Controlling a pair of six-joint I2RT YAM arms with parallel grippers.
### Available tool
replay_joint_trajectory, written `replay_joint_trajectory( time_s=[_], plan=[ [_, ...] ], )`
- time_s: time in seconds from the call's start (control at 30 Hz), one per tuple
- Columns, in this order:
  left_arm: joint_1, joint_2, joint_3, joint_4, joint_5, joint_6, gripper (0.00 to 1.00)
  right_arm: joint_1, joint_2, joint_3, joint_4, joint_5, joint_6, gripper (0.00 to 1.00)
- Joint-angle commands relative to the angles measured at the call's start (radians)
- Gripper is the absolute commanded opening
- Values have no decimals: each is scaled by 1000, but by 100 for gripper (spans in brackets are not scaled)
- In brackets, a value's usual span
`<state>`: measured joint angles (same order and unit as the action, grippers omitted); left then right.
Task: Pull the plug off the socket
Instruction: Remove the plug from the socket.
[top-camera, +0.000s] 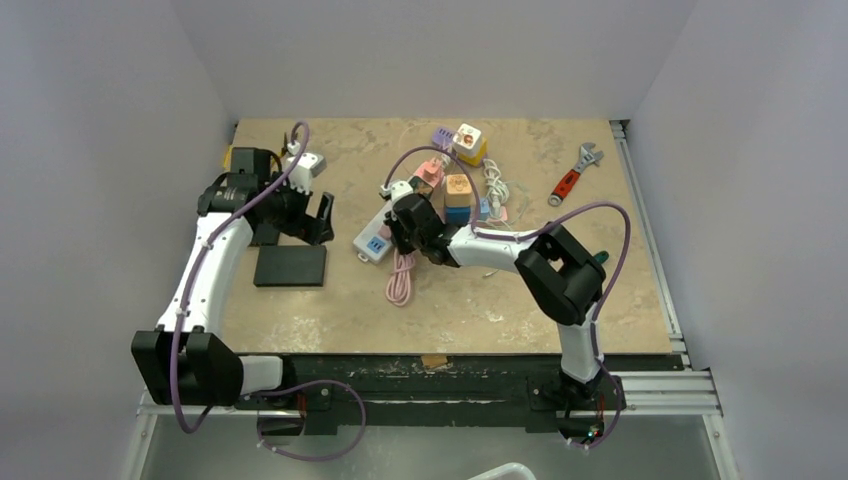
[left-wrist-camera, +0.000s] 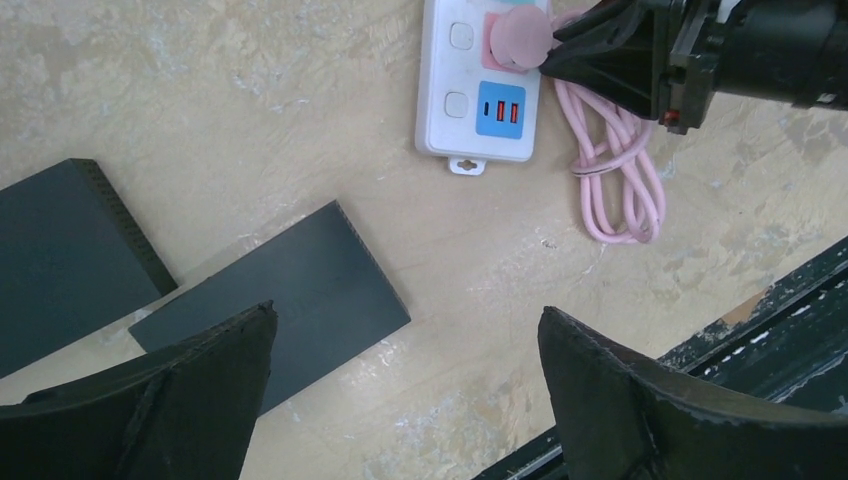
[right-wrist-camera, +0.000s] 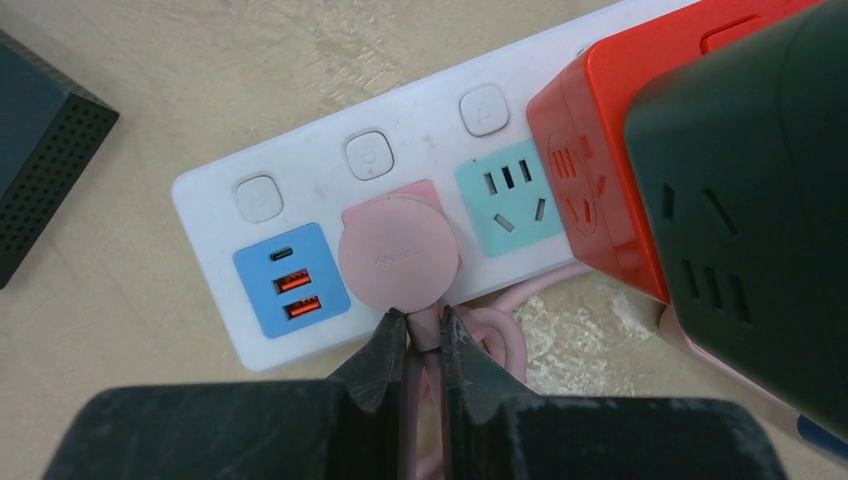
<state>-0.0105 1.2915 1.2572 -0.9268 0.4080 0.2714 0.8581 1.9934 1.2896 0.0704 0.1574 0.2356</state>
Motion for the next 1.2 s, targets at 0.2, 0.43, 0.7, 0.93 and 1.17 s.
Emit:
replay_joint_trajectory(
  time_s=[0.2,0.43,0.7,0.93,1.17],
  plan=[
    [-146,-96,-305,379,-86,294,100,10,-141,55,-120,-171,73,0],
    [-148,-151,-336,343,2,652,100,9,-133,136,-218,-219,58,0],
    [-173,-403,-638,495,177,1217,100,3,-136,184,-255,-259,95,0],
    [-183,-388,-832,815,281,1370,100,-39,-154,217,-290,-329,124,0],
    [-192,-292,-907,1094,308,1385,100,-72,-183,205,-272,-393,145,0]
  ],
)
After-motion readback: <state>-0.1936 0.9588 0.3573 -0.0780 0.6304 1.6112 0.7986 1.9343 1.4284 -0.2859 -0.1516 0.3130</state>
